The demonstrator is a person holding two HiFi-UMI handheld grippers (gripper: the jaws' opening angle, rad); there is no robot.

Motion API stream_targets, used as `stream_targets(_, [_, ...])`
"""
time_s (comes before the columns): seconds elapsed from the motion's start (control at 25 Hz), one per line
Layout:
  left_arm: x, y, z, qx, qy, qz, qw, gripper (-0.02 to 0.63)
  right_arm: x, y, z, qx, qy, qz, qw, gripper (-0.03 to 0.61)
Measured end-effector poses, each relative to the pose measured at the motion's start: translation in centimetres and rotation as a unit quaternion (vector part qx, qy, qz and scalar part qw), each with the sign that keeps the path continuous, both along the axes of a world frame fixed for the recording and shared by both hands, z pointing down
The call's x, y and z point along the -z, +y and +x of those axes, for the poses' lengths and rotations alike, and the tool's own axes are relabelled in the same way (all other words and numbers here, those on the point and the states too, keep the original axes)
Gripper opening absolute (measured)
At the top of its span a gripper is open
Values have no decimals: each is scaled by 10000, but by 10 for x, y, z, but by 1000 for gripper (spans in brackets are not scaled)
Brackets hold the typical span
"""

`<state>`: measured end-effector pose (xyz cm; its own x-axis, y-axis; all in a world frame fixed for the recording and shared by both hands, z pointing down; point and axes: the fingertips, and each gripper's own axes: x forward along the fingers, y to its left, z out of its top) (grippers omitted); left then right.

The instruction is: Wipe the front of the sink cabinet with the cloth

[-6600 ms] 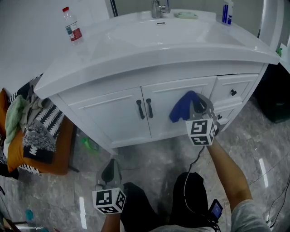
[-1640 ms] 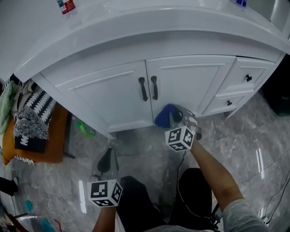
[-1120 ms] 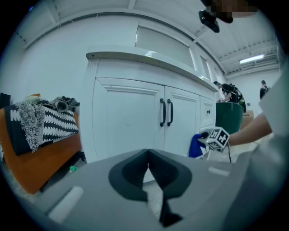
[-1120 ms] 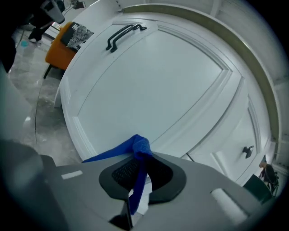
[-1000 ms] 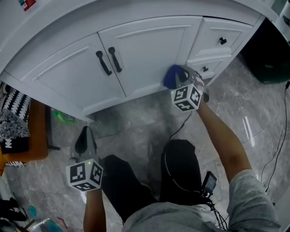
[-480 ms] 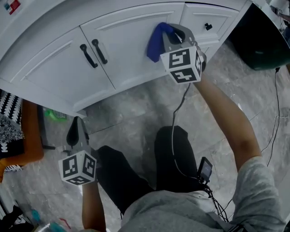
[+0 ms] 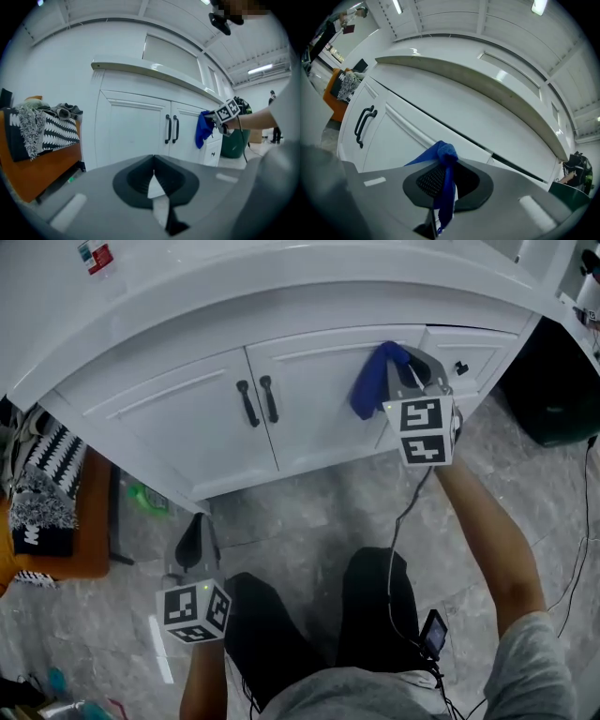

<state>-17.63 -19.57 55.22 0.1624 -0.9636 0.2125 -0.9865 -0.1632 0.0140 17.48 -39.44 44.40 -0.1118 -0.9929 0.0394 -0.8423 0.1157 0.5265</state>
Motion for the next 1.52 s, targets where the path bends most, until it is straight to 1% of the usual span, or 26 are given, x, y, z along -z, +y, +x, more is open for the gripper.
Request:
stream_targets(0.12, [5,2,-5,68,48,51,10000,11,1,0,-11,-4,-73,-12,10000,32])
stream_targets(0.24, [8,7,-10,179,74,72,9998,11,0,1,-34,173,-24,21,9998,32])
stream_targets(0.36, [7,7,-13,215,81,50,9997,11,-1,3,-63,317,-54,136,9994,32])
stream_targets(0.48, [5,10,-15,233,97,26,9997,11,-2,7,-97,454,-205,270,9984,31])
stream_targets(0.6, [4,12,-15,226,64,18,9997,11,-4,11,-132,739,-277,268,9965,31])
stream_targets(0.72, [5,14,-19,272,63,17,9996,11,-8,15,-160,967,-200,220,9949,31])
stream_targets(0.88, [10,13,-22,296,42,64,9995,11,-13,16,-167,1020,-207,308,9941,31])
stream_targets(0.96, [9,14,-24,321,34,53,9995,11,-15,17,-169,1054,-125,339,9938,31])
stream_targets(1.04, [8,14,-25,335,31,36,9994,11,-19,17,-171,1090,-153,301,9935,31])
stream_targets(1.16, [7,13,-21,299,12,12,9996,11,-38,16,-170,1100,-208,44,9937,31])
stream_targets(1.2, [6,13,-19,285,4,3,9996,11,-51,15,-171,1098,-164,-113,9938,31])
stream_targets(1.28, [5,13,-17,262,-6,-13,9997,11,-87,15,-172,1091,-39,-597,9922,31])
stream_targets(1.36, [5,14,-16,257,-13,-23,9997,11,-124,16,-172,1076,90,-1115,9879,31])
stream_targets(1.4, [5,14,-17,263,-20,-24,9996,11,-138,17,-172,1092,138,-1293,9855,31])
stream_targets(1.52, [1,12,-19,288,-14,-56,9996,11,-168,29,-170,1330,124,-1627,9776,31])
